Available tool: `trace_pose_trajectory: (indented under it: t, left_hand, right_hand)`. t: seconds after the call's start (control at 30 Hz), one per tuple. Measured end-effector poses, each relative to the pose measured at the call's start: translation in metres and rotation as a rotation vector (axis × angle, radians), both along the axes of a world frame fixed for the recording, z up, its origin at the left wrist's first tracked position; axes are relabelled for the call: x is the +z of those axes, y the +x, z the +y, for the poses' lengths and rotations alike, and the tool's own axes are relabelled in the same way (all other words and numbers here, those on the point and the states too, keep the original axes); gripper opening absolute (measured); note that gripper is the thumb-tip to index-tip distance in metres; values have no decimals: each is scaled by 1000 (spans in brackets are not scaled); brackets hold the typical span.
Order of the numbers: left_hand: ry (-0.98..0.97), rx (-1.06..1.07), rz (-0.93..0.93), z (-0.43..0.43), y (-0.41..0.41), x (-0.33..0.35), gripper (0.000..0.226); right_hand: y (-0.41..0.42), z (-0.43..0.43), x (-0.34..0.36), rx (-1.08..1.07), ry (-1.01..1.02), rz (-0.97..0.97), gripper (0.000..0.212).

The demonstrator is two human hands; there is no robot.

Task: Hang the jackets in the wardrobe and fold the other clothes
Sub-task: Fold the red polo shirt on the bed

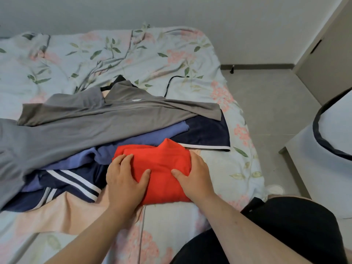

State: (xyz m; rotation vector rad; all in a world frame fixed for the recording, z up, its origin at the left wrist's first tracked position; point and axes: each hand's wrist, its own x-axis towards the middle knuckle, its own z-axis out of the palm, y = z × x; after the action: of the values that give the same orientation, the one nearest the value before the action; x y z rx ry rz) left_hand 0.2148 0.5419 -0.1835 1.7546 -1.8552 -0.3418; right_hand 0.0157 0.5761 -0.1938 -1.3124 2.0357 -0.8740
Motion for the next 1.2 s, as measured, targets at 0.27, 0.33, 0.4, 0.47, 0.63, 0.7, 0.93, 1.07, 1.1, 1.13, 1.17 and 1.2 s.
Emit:
trace_pose_trajectory:
  t: [0.27, 0.33, 0.4, 0.47, 0.63, 0.7, 0.93, 1.07, 1.1, 1.13, 1.17, 1.2]
  left_hand:
    - [524, 216, 639, 15, 24, 24, 65]
    - [753, 191, 802, 8, 30, 39, 54]
    - [1010, 138, 948, 12, 32, 52, 52]
    - [1113, 88, 1047, 20, 26, 56, 54]
    - [993, -47, 1085, 33, -4, 56, 50]
    - [922, -132, 1000, 38, -19, 57, 48]
    - [987, -231, 1077, 53, -43, 64, 46]
    - [949, -297, 1186, 52, -44, 77, 47]
    - [937, -314, 1195, 53, -45, 80, 47]
    - [931, -325, 1203, 53, -47, 83, 49]
    - [925, -334, 1212, 54, -49, 86, 49]
    - [919, -346, 1219, 53, -52, 87, 49]
  right_hand:
    - [-3, 17, 24, -148, 244, -512, 46]
    - [-6, 23, 29, -188, 300, -739, 45]
    - [-9, 31, 41, -203, 352, -897, 39]
    - [-15, 40, 51, -206, 339, -969, 34]
    - [-31, 72, 73, -278, 164, -913, 39]
    - [-39, 88, 81, -327, 99, -945, 40]
    - [-48, 116, 98, -421, -47, -1074, 41]
    - [-50, 124, 102, -407, -114, -1089, 50]
    - [-50, 126, 103, -402, -132, -1085, 50]
    - [-50, 128, 104, -397, -152, -1082, 50]
    - [-51, 131, 105, -394, -172, -1081, 51]
    - [-52, 133, 107, -393, -193, -1082, 51]
